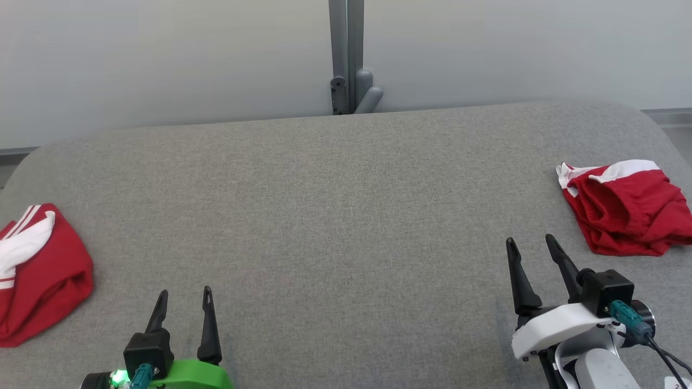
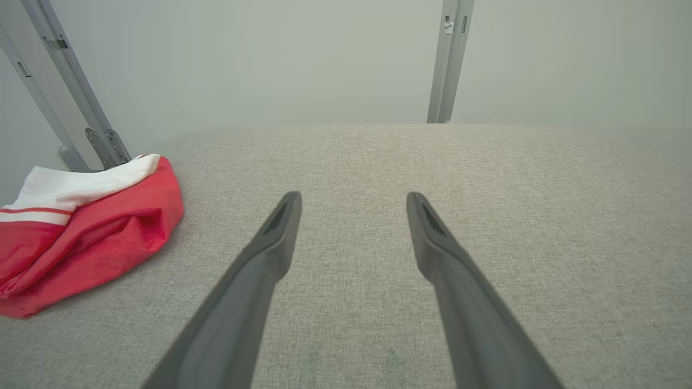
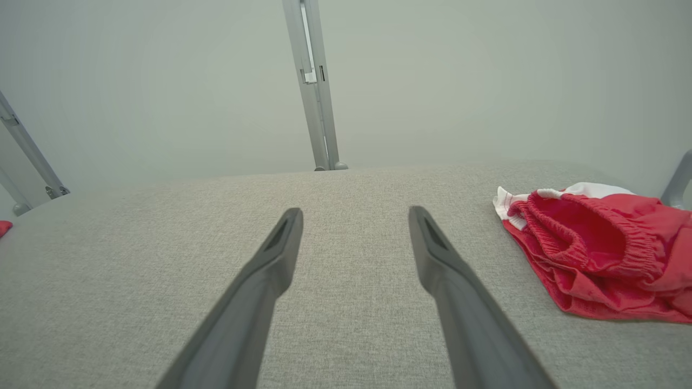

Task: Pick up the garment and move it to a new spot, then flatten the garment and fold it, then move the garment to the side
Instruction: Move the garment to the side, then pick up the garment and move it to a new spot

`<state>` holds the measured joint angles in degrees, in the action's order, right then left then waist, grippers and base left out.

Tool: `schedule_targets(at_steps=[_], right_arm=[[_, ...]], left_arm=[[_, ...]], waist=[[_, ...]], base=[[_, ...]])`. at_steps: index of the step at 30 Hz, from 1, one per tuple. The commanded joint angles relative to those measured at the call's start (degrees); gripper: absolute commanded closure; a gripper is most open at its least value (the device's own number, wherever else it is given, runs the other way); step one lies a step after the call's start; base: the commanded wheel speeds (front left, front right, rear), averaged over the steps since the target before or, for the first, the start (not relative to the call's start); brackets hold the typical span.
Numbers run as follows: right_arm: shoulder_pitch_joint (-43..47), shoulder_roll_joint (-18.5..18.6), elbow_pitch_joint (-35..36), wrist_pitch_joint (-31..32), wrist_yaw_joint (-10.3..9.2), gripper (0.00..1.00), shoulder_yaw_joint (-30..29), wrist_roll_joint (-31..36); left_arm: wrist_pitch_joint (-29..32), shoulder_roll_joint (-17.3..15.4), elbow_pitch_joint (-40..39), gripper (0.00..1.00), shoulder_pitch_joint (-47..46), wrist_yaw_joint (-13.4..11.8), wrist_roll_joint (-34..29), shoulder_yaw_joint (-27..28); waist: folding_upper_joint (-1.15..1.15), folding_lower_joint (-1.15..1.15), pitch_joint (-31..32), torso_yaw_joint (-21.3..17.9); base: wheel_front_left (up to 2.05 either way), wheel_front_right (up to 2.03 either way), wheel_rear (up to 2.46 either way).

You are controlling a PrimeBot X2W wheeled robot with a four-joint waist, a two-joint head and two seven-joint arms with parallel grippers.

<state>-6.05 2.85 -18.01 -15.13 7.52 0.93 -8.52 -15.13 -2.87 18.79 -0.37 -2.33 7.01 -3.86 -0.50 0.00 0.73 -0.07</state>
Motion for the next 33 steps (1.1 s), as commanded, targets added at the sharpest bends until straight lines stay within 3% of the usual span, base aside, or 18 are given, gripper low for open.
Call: schedule_targets(at_steps=[1,9,14,33], right_arm=[[0.96,0.15,0.7,-0.02,-0.06,0.0,0.17,-0.24],[1.46,0.15,0.32,-0.02,-0.06,0.0,-0.11,-0.44],[1.63,0.15,0.28,-0.02,-0.06,0.0,0.56,-0.52],[0.22,0.18,-0.95,-0.02,-0.06,0.0,7.21,-1.55]], left_arm=[[0.0,-0.07,-0.28,0.0,0.85,-0.18,0.22,0.25],[0.0,-0.07,-0.27,0.0,0.55,0.16,0.04,0.03],[0.0,-0.09,0.33,0.0,-0.31,0.02,0.62,0.75],[0.0,-0.09,1.83,0.0,0.52,0.44,-0.56,6.52]], waist=[[0.5,0.0,-0.04,0.06],[0.5,0.0,-0.47,0.62],[0.5,0.0,-1.05,3.17],[0.5,0.0,-2.52,28.19]], base=[[0.0,0.0,0.0],[0.0,0.0,0.0],[0.0,0.0,0.0],[0.0,0.0,0.0]])
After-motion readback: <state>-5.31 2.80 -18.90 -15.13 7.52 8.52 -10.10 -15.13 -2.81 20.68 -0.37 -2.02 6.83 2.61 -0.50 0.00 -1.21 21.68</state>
